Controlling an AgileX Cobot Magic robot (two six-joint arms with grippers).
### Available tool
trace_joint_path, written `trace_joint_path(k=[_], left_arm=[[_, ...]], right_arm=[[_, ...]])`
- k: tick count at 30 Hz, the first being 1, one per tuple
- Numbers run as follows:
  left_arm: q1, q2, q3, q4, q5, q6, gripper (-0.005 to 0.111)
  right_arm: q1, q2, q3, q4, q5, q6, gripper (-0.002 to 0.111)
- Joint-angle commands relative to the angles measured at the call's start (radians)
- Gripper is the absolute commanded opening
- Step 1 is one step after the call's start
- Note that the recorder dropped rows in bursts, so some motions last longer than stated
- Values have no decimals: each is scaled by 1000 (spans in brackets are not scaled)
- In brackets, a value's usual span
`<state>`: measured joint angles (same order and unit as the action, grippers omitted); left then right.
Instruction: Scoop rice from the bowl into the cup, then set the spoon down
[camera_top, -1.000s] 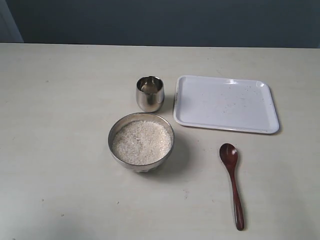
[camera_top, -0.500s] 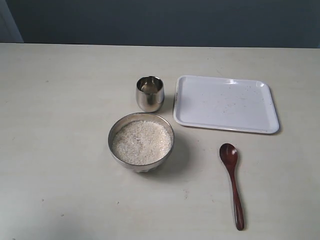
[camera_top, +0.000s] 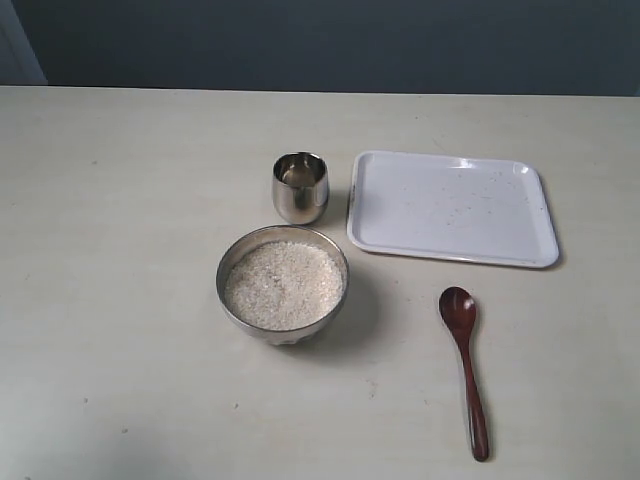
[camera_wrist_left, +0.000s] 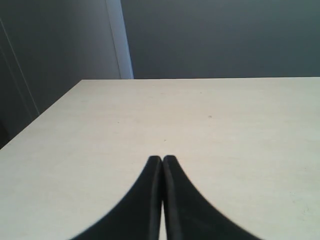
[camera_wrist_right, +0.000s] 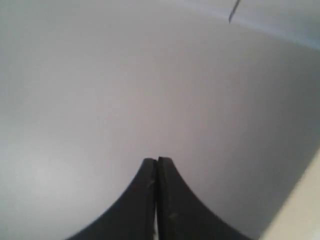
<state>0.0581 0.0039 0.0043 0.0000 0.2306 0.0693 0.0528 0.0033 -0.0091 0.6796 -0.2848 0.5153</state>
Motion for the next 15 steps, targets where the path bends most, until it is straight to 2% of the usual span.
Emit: trace_joint_path(k=[1, 6, 11, 15], left_arm=[[2, -4, -4, 0, -13, -3, 0], [2, -4, -4, 0, -13, -3, 0], [2, -4, -4, 0, -13, -3, 0], [2, -4, -4, 0, -13, -3, 0]], right_arm=[[34, -3, -130, -459, 414, 29, -1], [103, 15, -337, -472, 572, -267, -1], [169, 199, -522, -391, 896, -549, -1], [181, 461, -651, -389, 1219, -616, -1]])
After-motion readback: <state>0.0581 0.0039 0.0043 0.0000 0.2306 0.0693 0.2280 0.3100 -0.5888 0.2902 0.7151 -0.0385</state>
